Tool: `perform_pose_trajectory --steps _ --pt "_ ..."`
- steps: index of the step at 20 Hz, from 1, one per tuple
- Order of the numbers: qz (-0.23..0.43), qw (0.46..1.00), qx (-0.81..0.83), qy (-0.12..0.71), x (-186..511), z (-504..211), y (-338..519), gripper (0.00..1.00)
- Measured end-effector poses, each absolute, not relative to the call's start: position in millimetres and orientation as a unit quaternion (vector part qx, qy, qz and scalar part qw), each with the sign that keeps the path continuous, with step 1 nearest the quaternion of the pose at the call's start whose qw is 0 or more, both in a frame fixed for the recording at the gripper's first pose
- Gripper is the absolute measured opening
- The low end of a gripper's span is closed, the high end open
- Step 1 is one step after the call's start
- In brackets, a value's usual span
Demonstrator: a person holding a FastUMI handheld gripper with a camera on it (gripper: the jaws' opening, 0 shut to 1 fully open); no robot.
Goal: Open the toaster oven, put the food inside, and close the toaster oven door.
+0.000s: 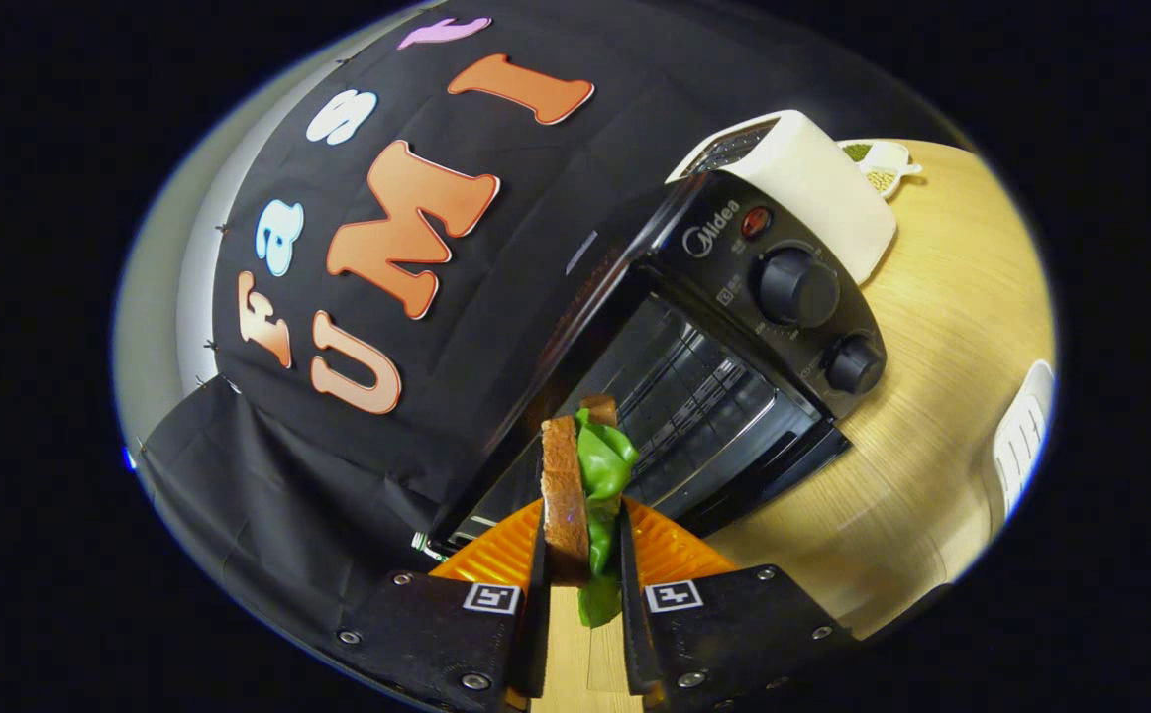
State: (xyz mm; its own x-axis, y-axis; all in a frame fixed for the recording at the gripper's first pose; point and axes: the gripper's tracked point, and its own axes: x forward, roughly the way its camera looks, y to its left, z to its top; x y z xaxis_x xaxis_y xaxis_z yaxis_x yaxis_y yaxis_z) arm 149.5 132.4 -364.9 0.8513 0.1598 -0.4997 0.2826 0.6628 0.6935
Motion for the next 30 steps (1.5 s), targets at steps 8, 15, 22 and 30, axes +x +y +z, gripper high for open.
perform_pose_trajectory --steps 8,15,22,30 --pt "-0.076 0.870 0.435 0.218 187.0 -381.0 121.6 0.32" --pt "-0.106 0.897 0.387 0.187 207.2 -389.0 117.5 0.34" --pt "-0.133 0.929 0.241 0.247 185.4 -393.3 99.4 0.71" --pt "-0.080 0.953 0.063 0.286 141.4 -355.5 100.5 0.96"
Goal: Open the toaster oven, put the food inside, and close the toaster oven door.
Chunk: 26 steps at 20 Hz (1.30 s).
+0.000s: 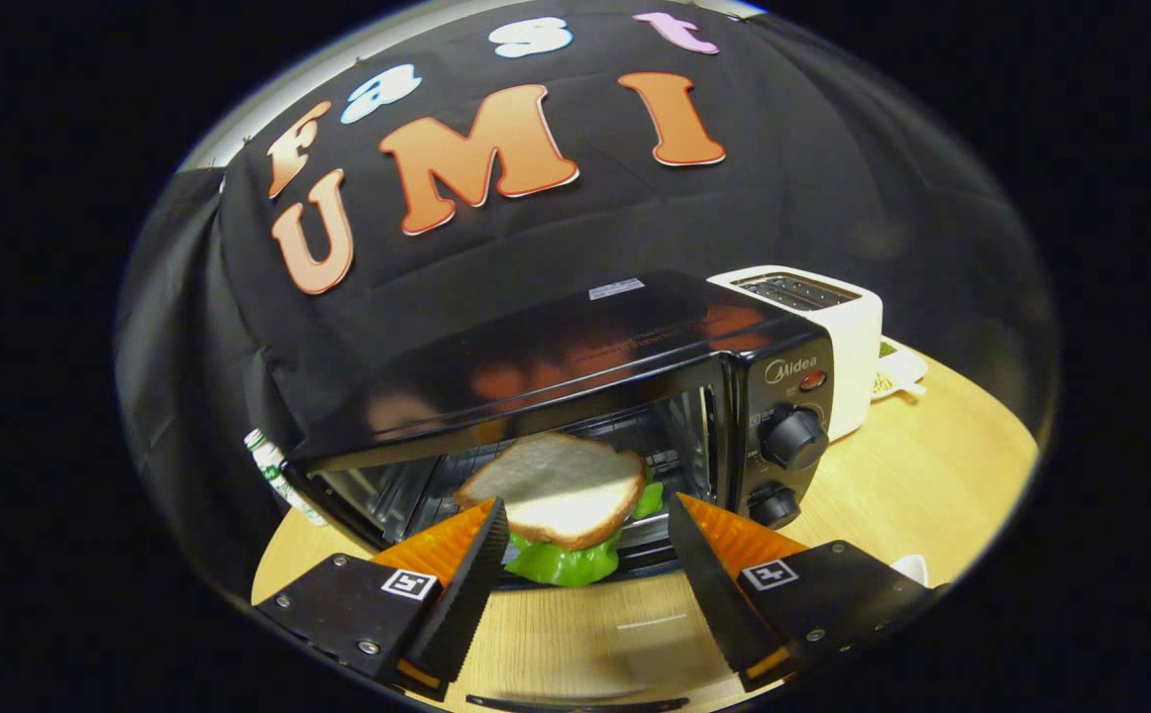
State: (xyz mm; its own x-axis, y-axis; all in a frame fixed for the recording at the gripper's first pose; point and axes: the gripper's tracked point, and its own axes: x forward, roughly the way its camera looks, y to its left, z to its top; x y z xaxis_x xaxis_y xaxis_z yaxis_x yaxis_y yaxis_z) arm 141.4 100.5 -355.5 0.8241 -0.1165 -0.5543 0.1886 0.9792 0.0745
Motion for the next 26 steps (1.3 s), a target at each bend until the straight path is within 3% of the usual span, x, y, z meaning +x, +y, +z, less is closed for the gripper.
perform_pose_trajectory --steps 13,19,26 --pt "0.063 0.909 -0.054 0.409 -10.8 -379.8 135.0 0.99" --pt "0.061 0.891 -0.084 0.443 -46.7 -410.8 124.2 0.99" --pt "0.039 0.877 -0.063 0.475 -39.8 -436.3 120.1 0.99"
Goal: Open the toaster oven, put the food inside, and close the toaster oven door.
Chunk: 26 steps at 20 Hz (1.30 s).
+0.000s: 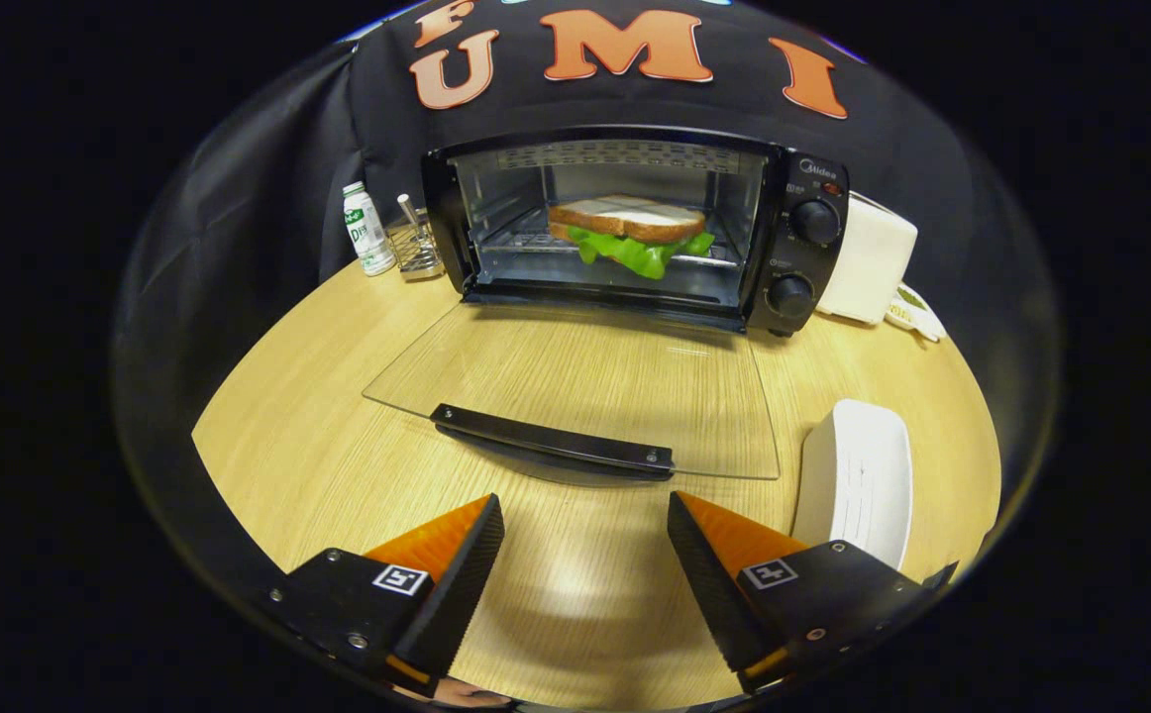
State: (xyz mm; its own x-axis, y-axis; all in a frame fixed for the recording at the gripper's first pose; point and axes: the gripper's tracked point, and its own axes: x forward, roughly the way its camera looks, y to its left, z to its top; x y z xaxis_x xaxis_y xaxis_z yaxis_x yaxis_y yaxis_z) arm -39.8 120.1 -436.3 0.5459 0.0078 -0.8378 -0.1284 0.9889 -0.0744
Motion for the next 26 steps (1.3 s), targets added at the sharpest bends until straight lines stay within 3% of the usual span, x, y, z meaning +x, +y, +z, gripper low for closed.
perform_pose_trajectory --steps 8,26 --pt "0.029 0.874 -0.076 0.479 -23.7 -451.7 128.0 0.99" --pt "-0.024 0.944 -0.078 0.321 105.3 -348.9 133.2 0.99"
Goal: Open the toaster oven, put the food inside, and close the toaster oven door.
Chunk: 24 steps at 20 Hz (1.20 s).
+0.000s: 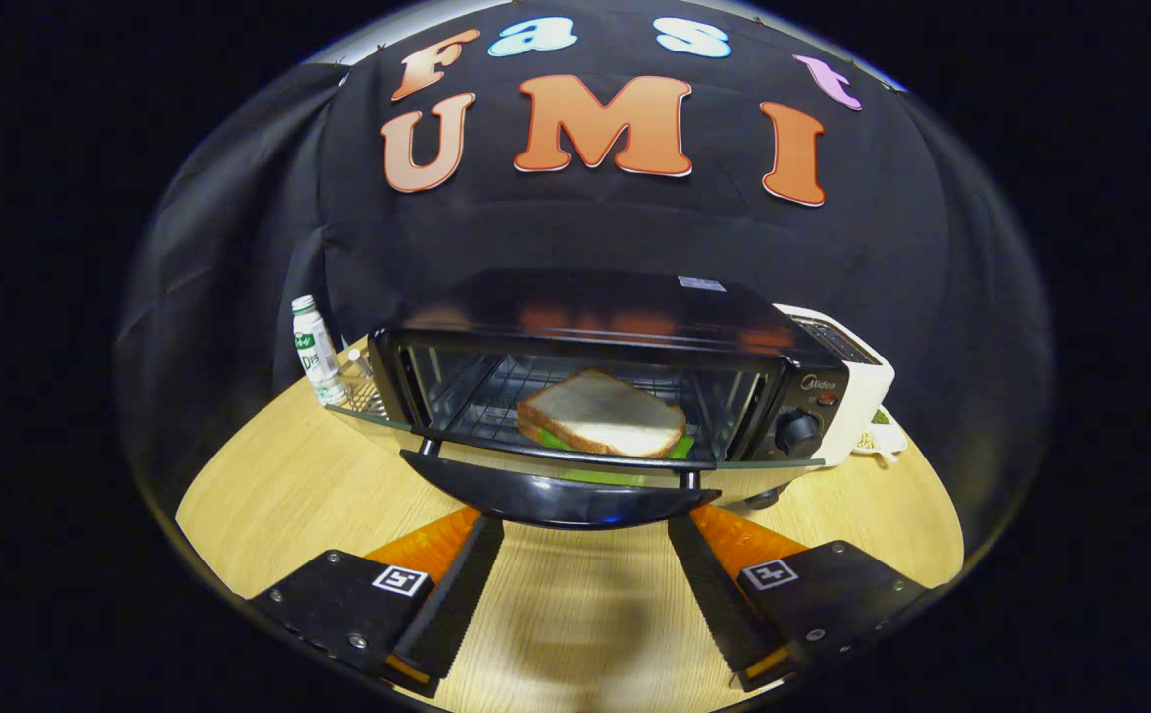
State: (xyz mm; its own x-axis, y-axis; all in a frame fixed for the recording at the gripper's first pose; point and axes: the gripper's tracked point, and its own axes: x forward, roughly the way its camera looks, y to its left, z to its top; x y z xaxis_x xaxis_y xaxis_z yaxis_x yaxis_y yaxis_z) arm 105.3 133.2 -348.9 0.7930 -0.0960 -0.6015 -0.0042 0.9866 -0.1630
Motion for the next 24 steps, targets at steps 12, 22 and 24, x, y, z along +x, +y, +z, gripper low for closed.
perform_pose_trajectory --steps 12,22,24 --pt "-0.039 0.963 -0.075 0.256 140.9 -319.0 125.8 1.00" --pt "0.017 0.992 -0.098 0.073 78.9 -144.8 136.9 1.00" --pt "0.017 0.993 -0.101 0.057 59.9 -116.7 130.4 1.00"
